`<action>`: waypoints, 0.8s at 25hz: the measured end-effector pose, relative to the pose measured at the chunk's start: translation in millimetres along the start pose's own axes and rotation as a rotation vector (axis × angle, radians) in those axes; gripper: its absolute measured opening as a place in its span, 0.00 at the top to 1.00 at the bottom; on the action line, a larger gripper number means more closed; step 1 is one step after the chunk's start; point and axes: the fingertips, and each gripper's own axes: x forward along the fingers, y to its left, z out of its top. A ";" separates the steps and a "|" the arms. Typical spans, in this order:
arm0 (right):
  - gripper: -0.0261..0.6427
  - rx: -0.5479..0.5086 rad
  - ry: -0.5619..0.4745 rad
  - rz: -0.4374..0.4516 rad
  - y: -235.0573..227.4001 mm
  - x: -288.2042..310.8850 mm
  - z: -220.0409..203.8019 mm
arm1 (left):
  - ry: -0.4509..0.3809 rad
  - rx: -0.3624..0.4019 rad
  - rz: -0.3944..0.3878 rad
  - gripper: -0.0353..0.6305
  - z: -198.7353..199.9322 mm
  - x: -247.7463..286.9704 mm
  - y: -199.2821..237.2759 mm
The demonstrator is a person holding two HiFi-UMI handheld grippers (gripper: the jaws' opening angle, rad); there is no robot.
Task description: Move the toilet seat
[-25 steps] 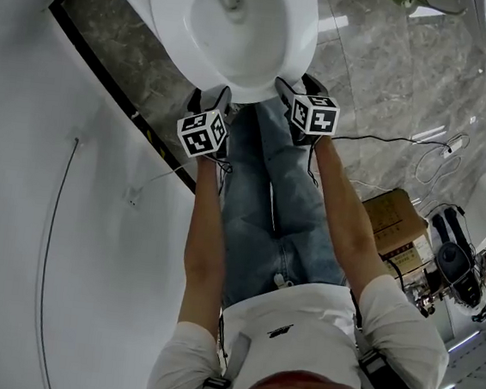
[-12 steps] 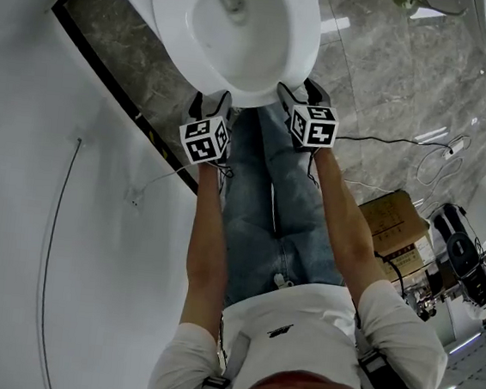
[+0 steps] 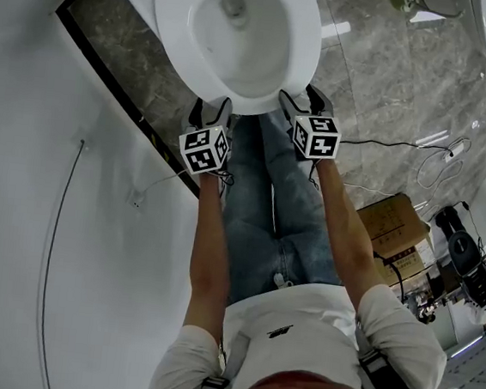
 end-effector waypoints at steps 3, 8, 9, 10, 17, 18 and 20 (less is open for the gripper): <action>0.52 -0.004 -0.012 0.004 2.6 -8.4 3.9 | -0.014 -0.001 -0.005 0.46 3.8 -7.6 -3.1; 0.52 -0.008 -0.034 0.012 7.2 -21.8 12.8 | -0.036 0.000 -0.012 0.46 12.5 -19.7 -7.6; 0.52 -0.009 -0.040 0.014 8.3 -24.2 14.8 | -0.040 0.001 -0.013 0.46 14.4 -22.1 -8.4; 0.52 -0.010 -0.045 0.016 9.3 -27.0 16.7 | -0.045 0.002 -0.013 0.46 16.1 -24.7 -9.4; 0.52 -0.009 -0.085 0.027 16.3 -49.3 32.1 | -0.075 0.000 -0.019 0.46 30.8 -44.9 -18.0; 0.52 -0.008 -0.091 0.030 17.4 -51.9 34.6 | -0.079 0.000 -0.020 0.46 33.1 -47.4 -18.8; 0.52 -0.008 -0.100 0.033 19.4 -56.7 38.5 | -0.082 -0.003 -0.022 0.46 36.6 -51.8 -20.3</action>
